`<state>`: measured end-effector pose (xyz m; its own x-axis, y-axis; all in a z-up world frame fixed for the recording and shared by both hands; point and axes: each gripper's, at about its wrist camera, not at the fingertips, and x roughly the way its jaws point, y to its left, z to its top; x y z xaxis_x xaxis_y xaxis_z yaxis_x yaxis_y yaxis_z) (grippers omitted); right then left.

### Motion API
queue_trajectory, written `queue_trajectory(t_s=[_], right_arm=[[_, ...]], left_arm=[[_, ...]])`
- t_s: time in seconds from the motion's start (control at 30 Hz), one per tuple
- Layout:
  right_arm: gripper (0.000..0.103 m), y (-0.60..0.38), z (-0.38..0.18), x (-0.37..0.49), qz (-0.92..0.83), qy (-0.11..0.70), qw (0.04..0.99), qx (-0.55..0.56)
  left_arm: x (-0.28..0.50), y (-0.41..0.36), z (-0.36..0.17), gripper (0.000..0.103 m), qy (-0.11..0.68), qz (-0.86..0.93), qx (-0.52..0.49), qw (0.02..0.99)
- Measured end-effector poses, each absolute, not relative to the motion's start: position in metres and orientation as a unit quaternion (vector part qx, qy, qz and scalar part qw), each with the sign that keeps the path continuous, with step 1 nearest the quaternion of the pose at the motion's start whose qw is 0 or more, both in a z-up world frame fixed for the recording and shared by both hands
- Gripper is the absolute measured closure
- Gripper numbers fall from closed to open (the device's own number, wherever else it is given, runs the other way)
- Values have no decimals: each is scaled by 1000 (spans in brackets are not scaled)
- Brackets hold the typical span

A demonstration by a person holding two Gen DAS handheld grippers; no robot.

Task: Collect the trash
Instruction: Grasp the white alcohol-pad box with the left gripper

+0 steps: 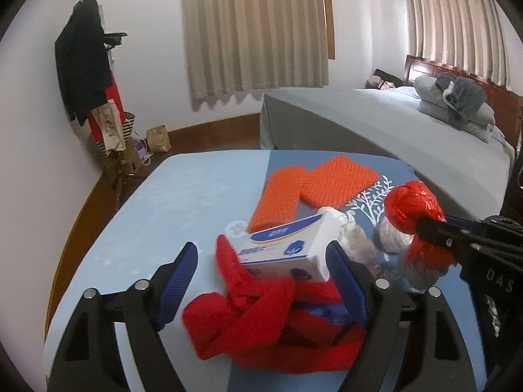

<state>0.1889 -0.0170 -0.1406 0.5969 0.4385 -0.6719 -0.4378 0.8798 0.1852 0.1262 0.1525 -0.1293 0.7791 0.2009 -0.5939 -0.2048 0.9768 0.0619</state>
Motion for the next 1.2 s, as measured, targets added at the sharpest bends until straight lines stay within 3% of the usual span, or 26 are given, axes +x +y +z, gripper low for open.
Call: queue_trajectory(t_s=[0.83, 1.2], right_arm=[[80, 2, -154, 200, 260, 391, 883, -12], [80, 4, -157, 210, 256, 395, 882, -9]], left_arm=[[120, 207, -153, 20, 348, 174, -23, 921], [167, 202, -168, 22, 374, 152, -32, 915]])
